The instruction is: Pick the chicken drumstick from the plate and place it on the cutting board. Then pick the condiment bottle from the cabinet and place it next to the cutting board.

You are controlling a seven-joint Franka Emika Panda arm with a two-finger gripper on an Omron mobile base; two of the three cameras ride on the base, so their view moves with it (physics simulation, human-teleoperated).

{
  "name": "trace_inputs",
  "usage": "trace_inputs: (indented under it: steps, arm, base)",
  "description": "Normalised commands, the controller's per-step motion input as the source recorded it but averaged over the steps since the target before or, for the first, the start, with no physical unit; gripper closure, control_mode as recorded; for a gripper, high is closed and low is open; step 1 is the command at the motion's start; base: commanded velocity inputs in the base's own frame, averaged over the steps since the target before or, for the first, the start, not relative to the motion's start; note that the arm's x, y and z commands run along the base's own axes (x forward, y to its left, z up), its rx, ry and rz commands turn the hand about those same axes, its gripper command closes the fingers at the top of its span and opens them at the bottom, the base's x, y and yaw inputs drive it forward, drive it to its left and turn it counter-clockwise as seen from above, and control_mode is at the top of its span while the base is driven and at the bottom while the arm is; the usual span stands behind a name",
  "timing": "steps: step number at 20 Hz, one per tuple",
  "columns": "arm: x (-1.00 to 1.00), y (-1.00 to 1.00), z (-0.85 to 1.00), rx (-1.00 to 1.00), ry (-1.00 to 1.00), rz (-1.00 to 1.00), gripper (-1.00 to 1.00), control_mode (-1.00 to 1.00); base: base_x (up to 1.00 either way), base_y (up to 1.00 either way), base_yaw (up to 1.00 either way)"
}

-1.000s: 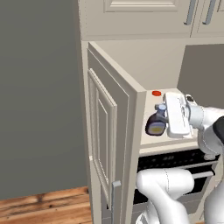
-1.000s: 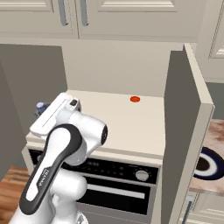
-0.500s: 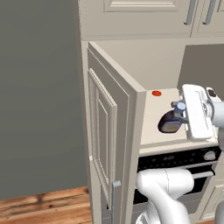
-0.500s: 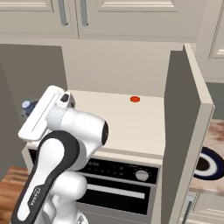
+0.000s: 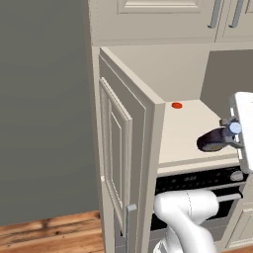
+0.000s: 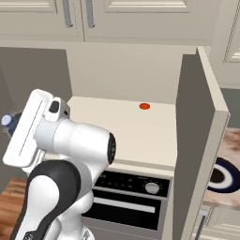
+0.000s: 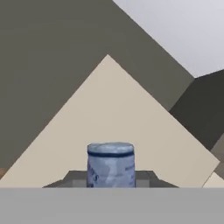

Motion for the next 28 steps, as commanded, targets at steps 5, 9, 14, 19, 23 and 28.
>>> trace_inputs:
  steps: [5,9,14,19,23,28]
  arm:
    - [-0.89,0.06,0.02,0.0,-0.15,0.0,1.0,-1.0]
    - [-0.89,0.14,0.0,0.0,-0.15,0.0,1.0,-1.0]
    - [-0.85,0.18,0.0,0.0,-0.14,0.0,1.0,-1.0]
    - [-0.74,0.14,0.0,0.0,-0.1,0.0,1.0,-1.0]
    - [-0.41,0.06,0.04,0.0,-0.02,0.0,1.0,-1.0]
    - [-0.28,0.01,0.12,0.0,-0.01,0.0,1.0,-1.0]
  base:
    - [0.0,0.0,0.0]
    - [0.0,0.0,0.0]
    - [0.0,0.0,0.0]
    - [0.0,0.0,0.0]
    - [0.0,0.0,0.0]
    - [0.0,0.0,0.0]
